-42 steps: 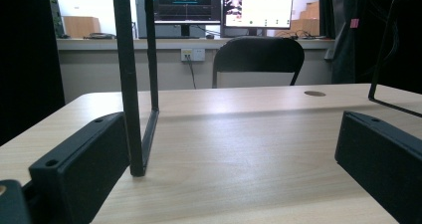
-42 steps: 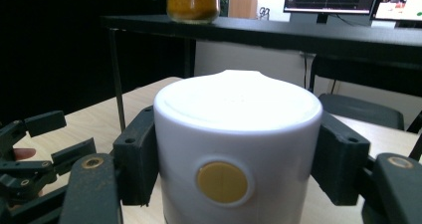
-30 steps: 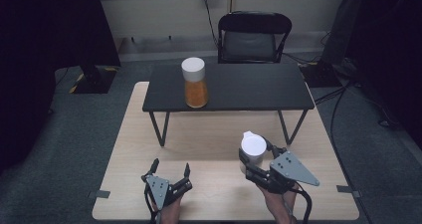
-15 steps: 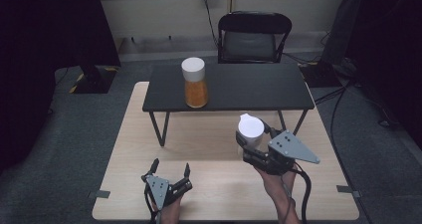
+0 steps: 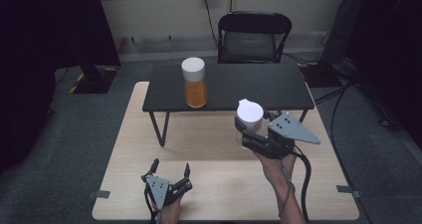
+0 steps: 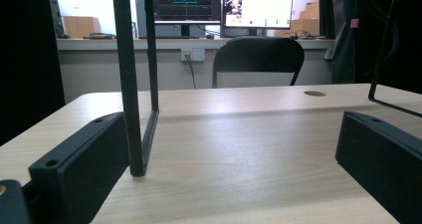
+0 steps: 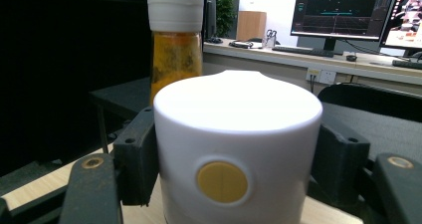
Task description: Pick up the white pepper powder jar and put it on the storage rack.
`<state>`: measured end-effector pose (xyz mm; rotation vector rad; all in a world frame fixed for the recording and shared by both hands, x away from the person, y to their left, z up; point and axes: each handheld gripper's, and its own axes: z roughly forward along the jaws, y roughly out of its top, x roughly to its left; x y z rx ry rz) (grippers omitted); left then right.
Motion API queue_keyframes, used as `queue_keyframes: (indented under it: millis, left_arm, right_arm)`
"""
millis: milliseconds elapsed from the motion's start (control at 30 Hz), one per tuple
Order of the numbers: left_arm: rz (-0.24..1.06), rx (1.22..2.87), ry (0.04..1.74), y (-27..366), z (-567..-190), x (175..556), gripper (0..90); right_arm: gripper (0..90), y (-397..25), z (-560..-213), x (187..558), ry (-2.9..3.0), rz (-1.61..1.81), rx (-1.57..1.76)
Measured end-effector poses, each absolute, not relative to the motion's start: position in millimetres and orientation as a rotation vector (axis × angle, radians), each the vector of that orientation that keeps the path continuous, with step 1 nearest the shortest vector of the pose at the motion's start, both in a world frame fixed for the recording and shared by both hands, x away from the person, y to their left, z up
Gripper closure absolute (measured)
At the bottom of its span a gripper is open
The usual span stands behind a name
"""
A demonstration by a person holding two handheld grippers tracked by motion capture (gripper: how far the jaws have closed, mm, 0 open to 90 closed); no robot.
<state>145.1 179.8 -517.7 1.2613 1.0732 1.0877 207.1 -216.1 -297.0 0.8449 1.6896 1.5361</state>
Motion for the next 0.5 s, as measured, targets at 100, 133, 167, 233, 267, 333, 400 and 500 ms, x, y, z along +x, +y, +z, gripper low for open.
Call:
queue_keyframes:
  millis: [100, 133, 167, 233, 267, 333, 400, 500]
  left_arm:
    - [1.087, 1.262, 1.073, 180, -518, 145, 0.2]
    - [1.088, 1.262, 1.073, 180, -518, 145, 0.2]
    - [1.088, 1.262, 1.073, 180, -518, 145, 0.1]
    - [1.088, 1.262, 1.073, 180, -518, 145, 0.0]
    - [1.087, 1.262, 1.073, 180, -518, 145, 0.0]
    - [1.087, 1.262, 1.073, 180, -518, 145, 0.0]
    - [1.087, 1.262, 1.073, 180, -518, 145, 0.0]
    - [1.087, 1.262, 1.073, 180, -518, 145, 0.1]
  right_arm:
    - [30.3, -214, -290, 211, 1.689, 1.529, 0.837]
    - [30.3, -213, -287, 212, 1.688, 1.528, 0.840]
    - [30.3, -212, -285, 214, 1.685, 1.526, 0.840]
    - [30.3, -211, -282, 217, 1.679, 1.530, 0.842]
    - [30.3, -211, -280, 219, 1.677, 1.533, 0.844]
    - [30.3, -210, -277, 222, 1.675, 1.529, 0.845]
    - [30.3, -208, -274, 225, 1.674, 1.522, 0.846]
    - [30.3, -205, -270, 232, 1.678, 1.516, 0.854]
